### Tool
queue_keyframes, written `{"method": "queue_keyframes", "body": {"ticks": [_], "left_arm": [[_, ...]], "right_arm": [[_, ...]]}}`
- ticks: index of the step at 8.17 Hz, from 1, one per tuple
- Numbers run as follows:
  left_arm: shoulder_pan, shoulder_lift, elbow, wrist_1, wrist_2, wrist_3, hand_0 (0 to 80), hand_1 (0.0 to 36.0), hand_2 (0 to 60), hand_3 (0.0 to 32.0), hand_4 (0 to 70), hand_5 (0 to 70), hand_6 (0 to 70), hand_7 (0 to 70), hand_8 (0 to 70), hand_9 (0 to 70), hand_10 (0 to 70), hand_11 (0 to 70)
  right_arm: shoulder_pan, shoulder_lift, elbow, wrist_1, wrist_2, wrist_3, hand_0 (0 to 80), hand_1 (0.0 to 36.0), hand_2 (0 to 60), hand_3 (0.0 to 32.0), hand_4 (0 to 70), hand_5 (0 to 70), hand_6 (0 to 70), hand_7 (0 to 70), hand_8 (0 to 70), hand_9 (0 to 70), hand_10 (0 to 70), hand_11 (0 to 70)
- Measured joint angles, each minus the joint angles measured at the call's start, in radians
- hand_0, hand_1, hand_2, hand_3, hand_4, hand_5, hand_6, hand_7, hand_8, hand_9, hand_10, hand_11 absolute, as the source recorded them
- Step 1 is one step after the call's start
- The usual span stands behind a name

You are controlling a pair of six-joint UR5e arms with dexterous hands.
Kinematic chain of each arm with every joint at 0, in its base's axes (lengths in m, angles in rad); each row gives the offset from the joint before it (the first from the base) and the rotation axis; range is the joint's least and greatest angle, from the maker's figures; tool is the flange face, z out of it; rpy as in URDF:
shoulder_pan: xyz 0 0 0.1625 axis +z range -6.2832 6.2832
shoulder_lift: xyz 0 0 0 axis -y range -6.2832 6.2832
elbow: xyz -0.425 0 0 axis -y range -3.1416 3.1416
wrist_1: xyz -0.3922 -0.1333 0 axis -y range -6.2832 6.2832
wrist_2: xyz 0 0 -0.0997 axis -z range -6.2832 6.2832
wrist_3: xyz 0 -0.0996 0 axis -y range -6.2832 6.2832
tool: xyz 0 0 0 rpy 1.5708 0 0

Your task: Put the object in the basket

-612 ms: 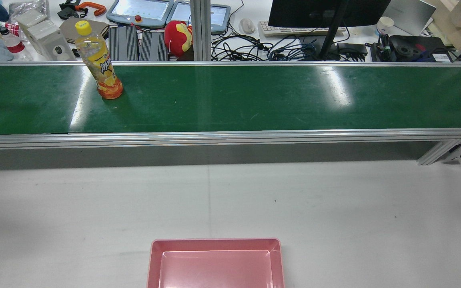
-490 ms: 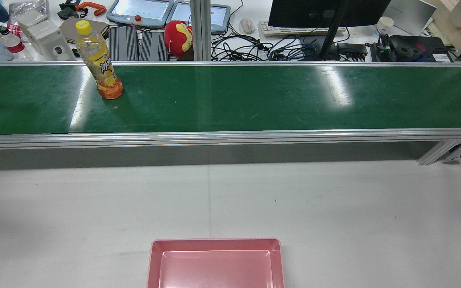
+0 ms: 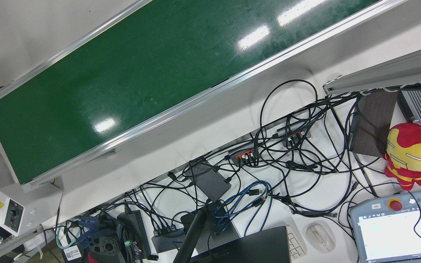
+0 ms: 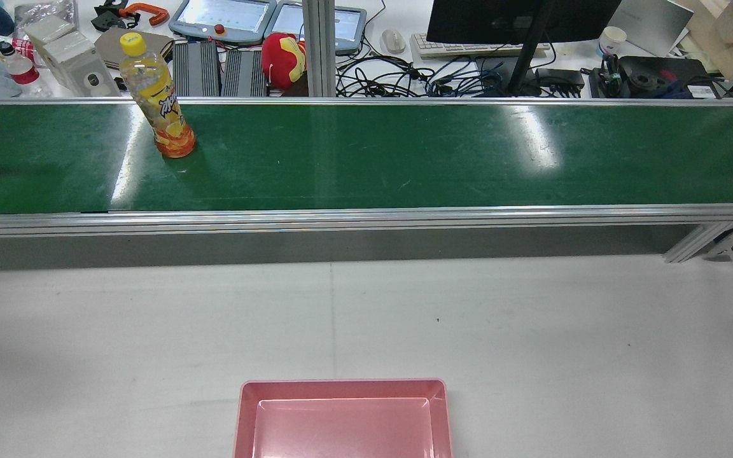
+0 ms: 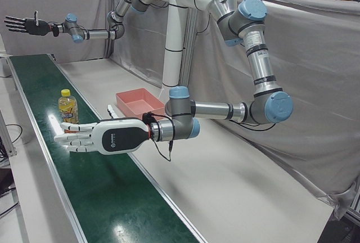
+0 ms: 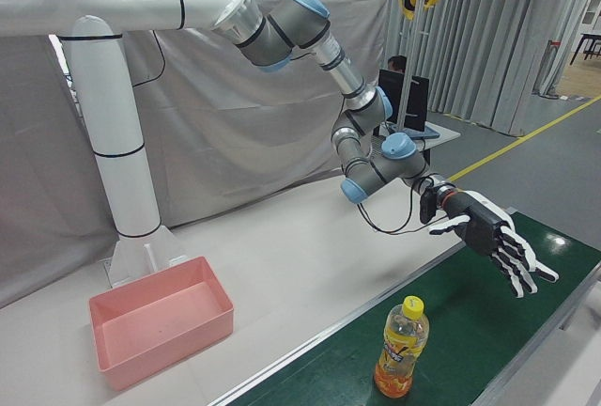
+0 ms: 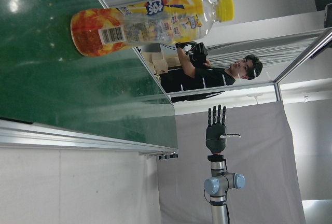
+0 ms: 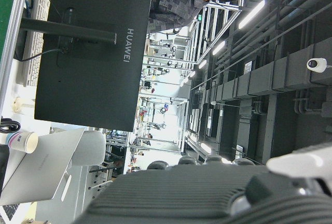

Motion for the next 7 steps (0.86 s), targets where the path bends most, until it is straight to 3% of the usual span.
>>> {"method": "queue_keyframes", "body": {"ticks": [2, 4, 7], "left_arm": [[0.103, -0.045, -0.008, 0.026, -0.124, 0.024, 54.8, 17.5, 0.0, 3.6, 0.6, 20.3, 0.0, 0.0, 9.0, 11.8, 9.6, 16.2], [0.208, -0.055, -0.001, 0.018, -0.25, 0.029, 54.6, 17.6, 0.0, 2.4, 1.3, 22.0, 0.0, 0.0, 9.1, 12.0, 9.3, 15.7], [0.244, -0.088, 0.029, 0.04, -0.288, 0.036, 54.0, 17.3, 0.0, 1.8, 1.9, 22.6, 0.0, 0.0, 9.3, 12.1, 9.2, 15.5]], "right_arm": [[0.0, 0.0, 0.001, 0.0, 0.0, 0.0, 0.0, 0.0, 0.0, 0.0, 0.0, 0.0, 0.0, 0.0, 0.0, 0.0, 0.0, 0.0], [0.0, 0.0, 0.001, 0.0, 0.0, 0.0, 0.0, 0.0, 0.0, 0.0, 0.0, 0.0, 0.0, 0.0, 0.0, 0.0, 0.0, 0.0], [0.0, 0.0, 0.001, 0.0, 0.0, 0.0, 0.0, 0.0, 0.0, 0.0, 0.0, 0.0, 0.0, 0.0, 0.0, 0.0, 0.0, 0.0]]}}
